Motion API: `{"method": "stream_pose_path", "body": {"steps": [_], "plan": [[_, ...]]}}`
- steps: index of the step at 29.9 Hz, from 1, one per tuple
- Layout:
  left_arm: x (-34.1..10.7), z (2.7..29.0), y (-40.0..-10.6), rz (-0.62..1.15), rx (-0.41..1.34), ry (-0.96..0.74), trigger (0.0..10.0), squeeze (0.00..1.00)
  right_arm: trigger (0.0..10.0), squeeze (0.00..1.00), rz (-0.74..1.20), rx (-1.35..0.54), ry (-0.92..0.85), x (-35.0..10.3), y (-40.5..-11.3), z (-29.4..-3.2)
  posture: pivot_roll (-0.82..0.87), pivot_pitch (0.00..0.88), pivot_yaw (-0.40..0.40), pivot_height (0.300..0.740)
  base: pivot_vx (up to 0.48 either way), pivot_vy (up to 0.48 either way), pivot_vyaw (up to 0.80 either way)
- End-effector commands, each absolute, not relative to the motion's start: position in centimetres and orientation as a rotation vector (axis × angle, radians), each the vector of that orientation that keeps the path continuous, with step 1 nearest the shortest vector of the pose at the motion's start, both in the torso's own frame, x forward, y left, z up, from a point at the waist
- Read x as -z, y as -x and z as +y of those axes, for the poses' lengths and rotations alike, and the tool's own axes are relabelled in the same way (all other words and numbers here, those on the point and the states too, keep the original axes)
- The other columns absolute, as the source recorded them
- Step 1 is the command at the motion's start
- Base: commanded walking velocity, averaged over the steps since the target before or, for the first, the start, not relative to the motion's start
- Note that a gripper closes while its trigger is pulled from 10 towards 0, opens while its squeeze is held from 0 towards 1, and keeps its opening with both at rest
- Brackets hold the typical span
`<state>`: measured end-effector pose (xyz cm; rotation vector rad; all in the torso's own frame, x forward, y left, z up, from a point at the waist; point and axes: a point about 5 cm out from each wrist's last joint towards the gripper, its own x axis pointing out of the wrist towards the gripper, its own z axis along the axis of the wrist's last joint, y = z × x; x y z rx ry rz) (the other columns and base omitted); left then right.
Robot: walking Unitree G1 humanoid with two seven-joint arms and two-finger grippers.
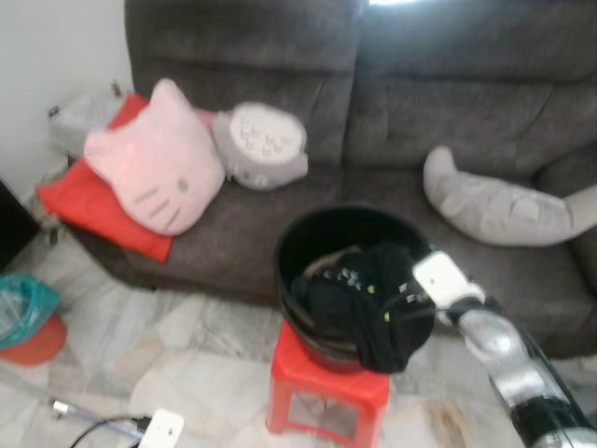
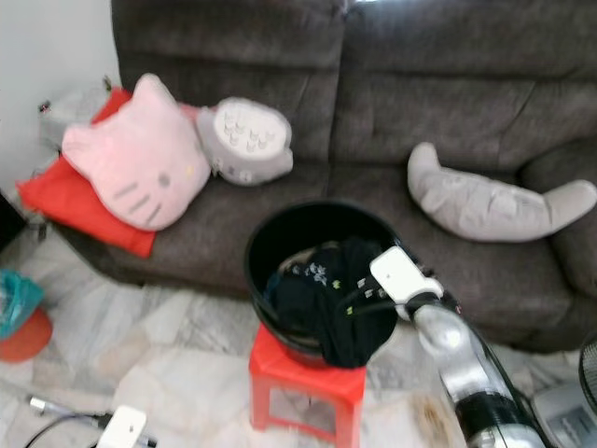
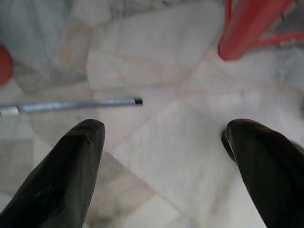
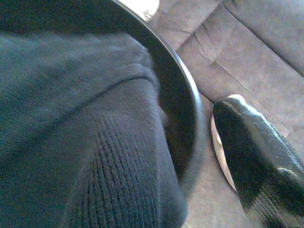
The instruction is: Hang hanger
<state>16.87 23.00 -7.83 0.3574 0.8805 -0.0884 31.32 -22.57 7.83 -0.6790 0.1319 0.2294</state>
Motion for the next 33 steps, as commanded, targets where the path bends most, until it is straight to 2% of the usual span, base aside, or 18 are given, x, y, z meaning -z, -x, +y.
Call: {"method": "stream_pose_path", "body": {"steps": [1,7,15,26,33], "plan": [[8.2,22.8,-16.2,0.902,0.097,-0.360,10.0,0.00,10.0,0.00,0.135,-0.234,0.663,-7.7,-31.1,-22.7,-0.13,0.000,0.046,0.740,0.000,0.000,0.00],[8.3,23.0,-15.9,0.920,0.094,-0.363,10.0,0.00,10.0,0.00,0.132,-0.253,0.647,-7.6,-31.0,-22.4,-0.13,0.000,0.047,0.740,0.000,0.000,0.00],[8.3,22.9,-15.9,0.917,0.095,-0.363,10.0,0.00,10.0,0.00,0.060,-0.338,0.594,-8.2,-30.8,-20.5,-0.13,0.000,0.047,0.740,0.000,0.000,0.00],[8.4,22.9,-15.8,0.920,0.095,-0.362,10.0,0.00,10.0,0.00,0.033,-0.636,0.547,-8.6,-29.4,-17.0,-0.13,0.000,0.046,0.740,0.000,0.000,0.00],[8.3,22.9,-15.9,0.919,0.093,-0.362,10.0,0.00,10.0,0.00,0.039,-0.769,0.543,-8.9,-28.5,-15.9,-0.13,0.000,0.045,0.740,0.000,0.000,0.00]]}}
